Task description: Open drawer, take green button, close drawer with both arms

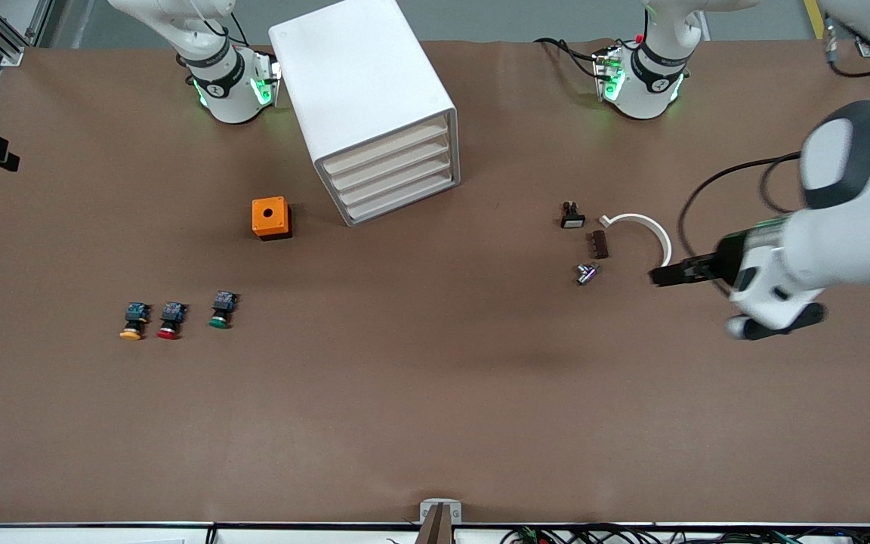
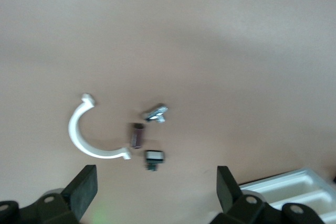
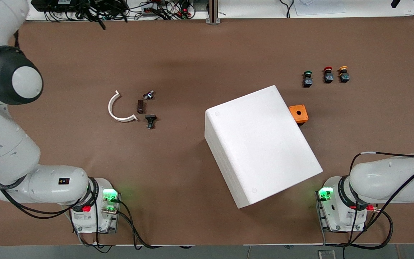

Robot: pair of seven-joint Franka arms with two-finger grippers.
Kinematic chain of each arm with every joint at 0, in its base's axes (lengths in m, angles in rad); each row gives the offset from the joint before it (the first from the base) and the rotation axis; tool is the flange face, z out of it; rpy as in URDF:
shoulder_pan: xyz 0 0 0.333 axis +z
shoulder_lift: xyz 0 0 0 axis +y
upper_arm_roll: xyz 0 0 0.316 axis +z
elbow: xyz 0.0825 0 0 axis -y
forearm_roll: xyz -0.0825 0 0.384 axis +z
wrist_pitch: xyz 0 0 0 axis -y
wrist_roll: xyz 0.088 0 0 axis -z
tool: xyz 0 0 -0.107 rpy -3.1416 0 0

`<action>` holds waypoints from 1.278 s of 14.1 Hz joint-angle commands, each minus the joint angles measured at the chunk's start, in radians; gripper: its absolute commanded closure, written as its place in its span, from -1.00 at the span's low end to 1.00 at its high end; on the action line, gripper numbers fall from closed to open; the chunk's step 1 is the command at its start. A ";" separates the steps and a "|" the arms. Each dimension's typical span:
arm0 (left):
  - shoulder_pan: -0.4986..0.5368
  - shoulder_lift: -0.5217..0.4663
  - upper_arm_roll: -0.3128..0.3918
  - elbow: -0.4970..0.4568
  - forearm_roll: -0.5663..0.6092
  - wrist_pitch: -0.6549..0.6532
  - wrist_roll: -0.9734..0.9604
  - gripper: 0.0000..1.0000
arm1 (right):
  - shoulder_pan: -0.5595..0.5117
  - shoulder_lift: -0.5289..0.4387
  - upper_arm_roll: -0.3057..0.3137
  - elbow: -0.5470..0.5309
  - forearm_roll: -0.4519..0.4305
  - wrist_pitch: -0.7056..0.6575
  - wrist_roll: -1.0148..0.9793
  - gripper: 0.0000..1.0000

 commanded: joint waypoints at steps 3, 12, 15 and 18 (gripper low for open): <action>0.080 -0.191 -0.016 -0.247 0.130 0.081 0.159 -1.00 | 0.048 -0.065 -0.032 -0.075 0.019 0.016 -0.049 -1.00; -0.121 -0.353 0.235 -0.484 0.139 0.299 0.258 -1.00 | 0.048 -0.245 -0.033 -0.318 0.042 0.165 -0.055 -1.00; -0.120 -0.359 0.245 -0.481 0.139 0.299 0.291 -1.00 | 0.050 -0.271 -0.033 -0.352 0.042 0.190 -0.055 -1.00; -0.035 -0.361 0.175 -0.446 0.139 0.292 0.314 -1.00 | 0.051 -0.273 -0.033 -0.357 0.053 0.211 -0.059 -1.00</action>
